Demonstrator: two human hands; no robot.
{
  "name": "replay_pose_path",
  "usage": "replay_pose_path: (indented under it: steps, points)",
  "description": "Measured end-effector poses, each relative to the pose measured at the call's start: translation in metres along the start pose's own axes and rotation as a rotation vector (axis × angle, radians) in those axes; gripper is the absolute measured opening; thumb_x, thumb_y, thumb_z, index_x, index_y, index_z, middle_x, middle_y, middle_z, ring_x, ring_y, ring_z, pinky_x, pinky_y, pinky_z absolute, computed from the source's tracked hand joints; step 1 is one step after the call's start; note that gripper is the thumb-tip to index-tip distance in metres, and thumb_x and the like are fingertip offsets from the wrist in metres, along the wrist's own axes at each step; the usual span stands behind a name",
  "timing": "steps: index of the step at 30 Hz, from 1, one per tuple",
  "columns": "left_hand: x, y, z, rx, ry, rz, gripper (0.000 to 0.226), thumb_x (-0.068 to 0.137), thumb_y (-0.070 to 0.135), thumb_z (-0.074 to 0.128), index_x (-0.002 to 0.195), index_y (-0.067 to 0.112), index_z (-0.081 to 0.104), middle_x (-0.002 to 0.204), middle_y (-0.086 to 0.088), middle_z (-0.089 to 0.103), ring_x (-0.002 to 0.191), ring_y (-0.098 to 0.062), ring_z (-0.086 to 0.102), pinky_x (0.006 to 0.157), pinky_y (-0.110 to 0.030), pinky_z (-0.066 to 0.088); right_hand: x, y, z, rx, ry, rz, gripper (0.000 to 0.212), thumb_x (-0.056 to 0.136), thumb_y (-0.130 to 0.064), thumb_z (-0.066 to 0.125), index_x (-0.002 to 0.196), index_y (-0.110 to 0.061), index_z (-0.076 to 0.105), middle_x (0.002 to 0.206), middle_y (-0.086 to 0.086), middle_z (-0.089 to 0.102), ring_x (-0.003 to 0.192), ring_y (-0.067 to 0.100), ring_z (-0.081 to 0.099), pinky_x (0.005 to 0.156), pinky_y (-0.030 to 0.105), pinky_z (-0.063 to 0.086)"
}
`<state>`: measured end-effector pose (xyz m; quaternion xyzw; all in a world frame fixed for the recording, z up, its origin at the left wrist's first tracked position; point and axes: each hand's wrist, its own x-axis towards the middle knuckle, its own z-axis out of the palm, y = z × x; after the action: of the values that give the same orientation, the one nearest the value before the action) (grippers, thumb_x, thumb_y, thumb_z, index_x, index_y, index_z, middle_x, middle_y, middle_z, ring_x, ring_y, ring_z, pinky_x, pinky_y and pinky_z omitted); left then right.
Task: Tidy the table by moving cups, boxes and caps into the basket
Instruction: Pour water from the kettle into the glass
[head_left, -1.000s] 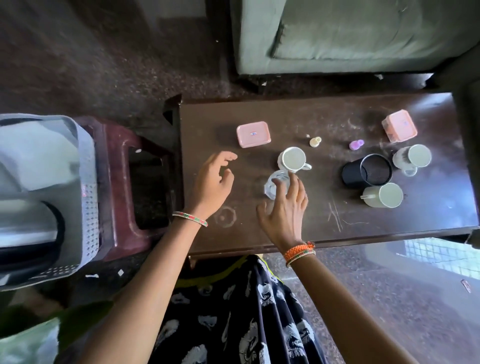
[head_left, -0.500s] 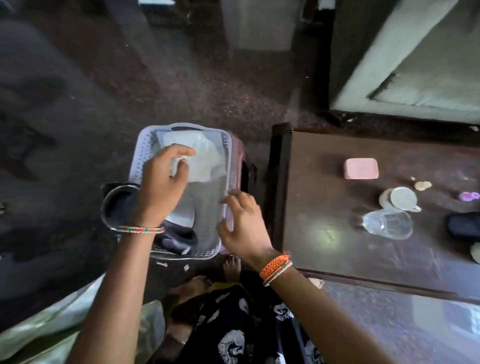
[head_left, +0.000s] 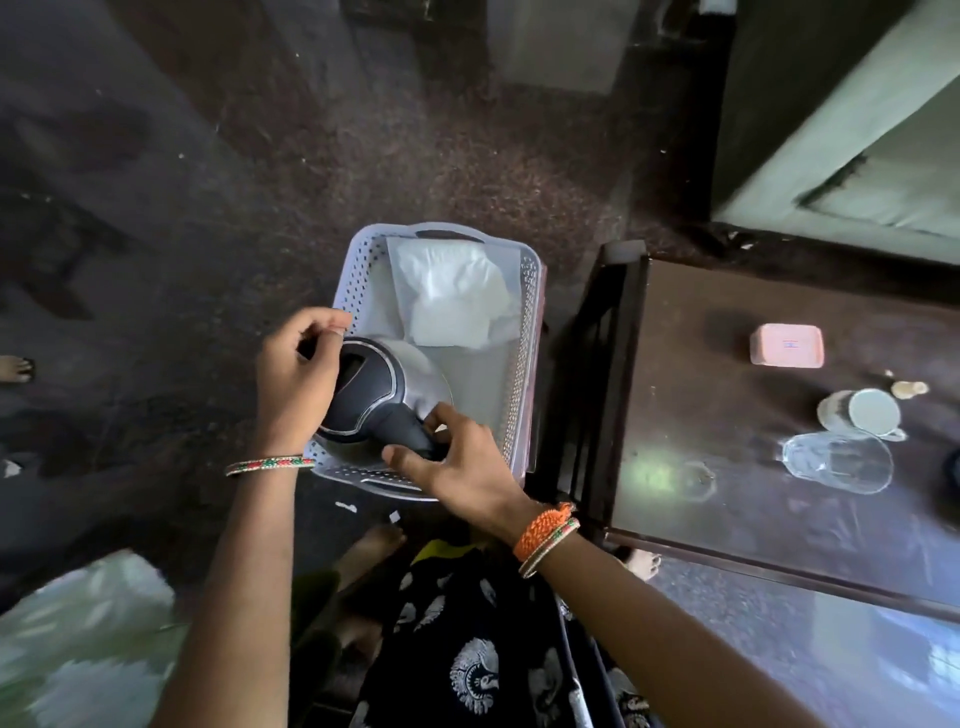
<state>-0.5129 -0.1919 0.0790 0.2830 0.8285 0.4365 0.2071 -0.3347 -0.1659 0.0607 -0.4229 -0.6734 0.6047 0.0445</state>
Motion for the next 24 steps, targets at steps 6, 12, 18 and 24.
replay_pose_path:
  steps: [6, 12, 18, 24]
  points:
    - [-0.007, 0.024, 0.013, -0.128, 0.089, 0.027, 0.018, 0.076, 0.016, 0.052, 0.088, 0.022, 0.065, 0.094, 0.009, 0.066, 0.095, -0.007, 0.062, 0.090, -0.028, 0.048, 0.005, -0.010, -0.012, 0.232, 0.172, -0.054, 0.041, 0.063, -0.054, 0.076, 0.074, -0.026, 0.048, 0.062, 0.004, 0.064, 0.056, 0.014, 0.059, 0.050, 0.035, 0.048]
    - [-0.021, 0.108, 0.040, -0.374, 0.116, 0.309, 0.030, 0.076, 0.018, 0.050, 0.102, 0.025, 0.062, 0.123, -0.005, 0.060, 0.121, -0.020, 0.054, 0.103, -0.031, 0.042, -0.037, -0.025, -0.078, 0.478, 0.398, -0.186, 0.034, 0.066, -0.042, 0.081, 0.074, -0.021, 0.056, 0.064, 0.001, 0.064, 0.060, 0.008, 0.055, 0.051, 0.033, 0.045]
    - [-0.098, 0.165, 0.148, -0.555, -0.062, 0.275, 0.047, 0.086, 0.017, 0.039, 0.131, 0.008, 0.047, 0.130, -0.003, 0.055, 0.120, -0.004, 0.052, 0.103, -0.021, 0.040, -0.113, 0.010, -0.196, 0.445, 0.655, -0.222, 0.052, 0.061, -0.045, 0.079, 0.070, -0.007, 0.044, 0.058, 0.007, 0.043, 0.056, 0.013, 0.037, 0.045, 0.036, 0.029]
    - [-0.184, 0.189, 0.276, -0.698, -0.192, 0.135, 0.047, 0.088, 0.015, 0.036, 0.135, 0.008, 0.035, 0.133, -0.009, 0.049, 0.122, -0.012, 0.050, 0.103, -0.022, 0.040, -0.193, 0.080, -0.301, 0.298, 0.831, -0.103, 0.044, 0.064, -0.036, 0.079, 0.072, -0.004, 0.051, 0.057, 0.014, 0.050, 0.056, 0.013, 0.045, 0.047, 0.039, 0.035]
